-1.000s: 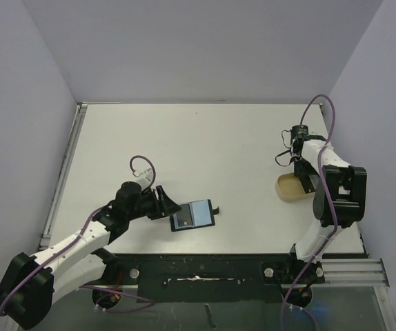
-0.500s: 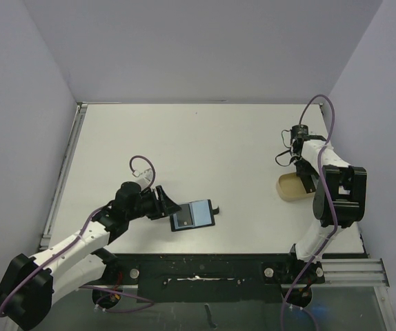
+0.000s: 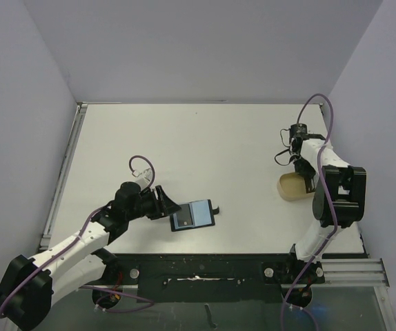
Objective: Put the credit cards into the card holder
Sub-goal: Pick up the credit card from the storage box.
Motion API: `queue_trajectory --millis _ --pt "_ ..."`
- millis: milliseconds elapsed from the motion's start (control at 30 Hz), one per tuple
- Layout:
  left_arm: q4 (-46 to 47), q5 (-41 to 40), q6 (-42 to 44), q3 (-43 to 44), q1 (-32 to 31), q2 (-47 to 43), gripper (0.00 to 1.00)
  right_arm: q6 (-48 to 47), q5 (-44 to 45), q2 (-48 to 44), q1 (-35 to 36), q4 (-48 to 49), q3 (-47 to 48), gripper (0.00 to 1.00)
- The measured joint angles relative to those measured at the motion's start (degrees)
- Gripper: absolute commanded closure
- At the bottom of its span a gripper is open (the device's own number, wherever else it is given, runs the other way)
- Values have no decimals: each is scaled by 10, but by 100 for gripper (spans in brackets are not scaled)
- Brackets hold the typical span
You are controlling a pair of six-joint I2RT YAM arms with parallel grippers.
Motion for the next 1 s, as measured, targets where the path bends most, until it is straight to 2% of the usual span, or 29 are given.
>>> queue_trajectory --millis 300,567,767,900,1000 --pt "-7 -2 0 0 0 -7 54 11 -62 -39 32 -31 11 100" --pt "-24 -6 0 1 0 -17 54 30 -117 -131 97 -62 17 100" --pt "-29 -5 -4 1 0 -18 54 34 -149 -159 105 -67 24 100" --pt "-20 6 -21 1 0 -24 54 49 -195 -169 150 -64 27 100" --pt "-1 23 -38 4 0 -24 55 71 -264 -210 198 -39 14 100"
